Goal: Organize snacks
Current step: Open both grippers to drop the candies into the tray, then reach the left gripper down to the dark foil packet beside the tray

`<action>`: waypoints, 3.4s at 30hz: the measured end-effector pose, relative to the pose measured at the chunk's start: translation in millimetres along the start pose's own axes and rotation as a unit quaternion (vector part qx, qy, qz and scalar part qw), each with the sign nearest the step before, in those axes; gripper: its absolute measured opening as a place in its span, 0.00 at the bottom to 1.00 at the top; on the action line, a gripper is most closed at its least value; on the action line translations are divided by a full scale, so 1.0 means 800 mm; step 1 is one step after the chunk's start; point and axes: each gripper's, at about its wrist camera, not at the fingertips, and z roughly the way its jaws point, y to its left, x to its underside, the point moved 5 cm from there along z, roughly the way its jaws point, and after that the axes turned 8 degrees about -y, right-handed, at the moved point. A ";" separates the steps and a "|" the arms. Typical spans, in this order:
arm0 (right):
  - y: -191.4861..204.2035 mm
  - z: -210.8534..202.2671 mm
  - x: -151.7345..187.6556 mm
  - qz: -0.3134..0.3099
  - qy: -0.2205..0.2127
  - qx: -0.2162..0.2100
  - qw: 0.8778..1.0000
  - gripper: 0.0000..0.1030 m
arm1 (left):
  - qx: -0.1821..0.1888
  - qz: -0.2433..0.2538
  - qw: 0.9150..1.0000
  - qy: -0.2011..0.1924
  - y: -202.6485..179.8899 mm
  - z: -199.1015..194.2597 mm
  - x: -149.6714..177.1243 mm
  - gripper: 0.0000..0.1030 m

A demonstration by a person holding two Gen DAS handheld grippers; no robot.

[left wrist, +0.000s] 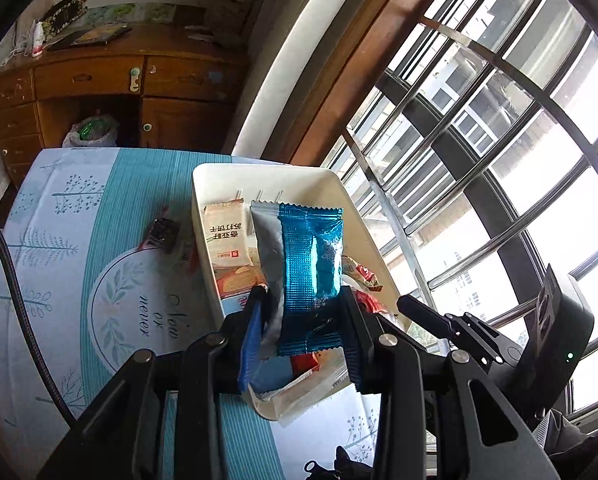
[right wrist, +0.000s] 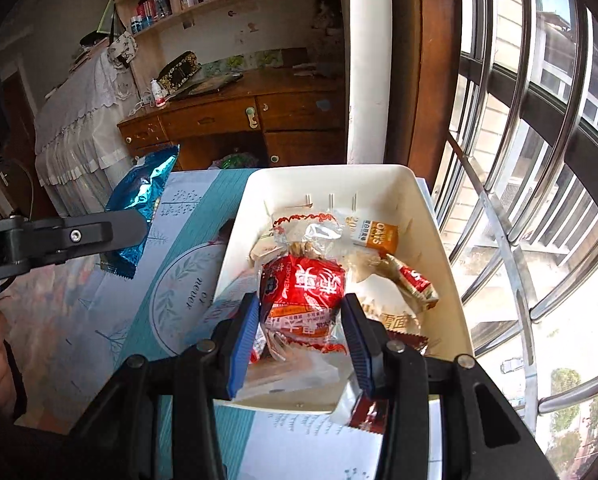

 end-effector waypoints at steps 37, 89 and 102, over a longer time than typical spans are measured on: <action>0.018 -0.009 -0.003 0.032 -0.022 0.017 0.999 0.43 | -0.117 0.056 0.990 0.050 0.090 -0.020 -0.012 0.71; 0.120 0.021 0.127 0.092 0.041 0.253 0.962 0.80 | -0.123 0.224 0.958 0.132 0.223 0.258 -0.025 0.74; 0.112 0.018 0.125 0.090 0.046 0.248 0.964 0.80 | -0.108 0.207 0.964 0.127 0.216 0.273 -0.020 0.53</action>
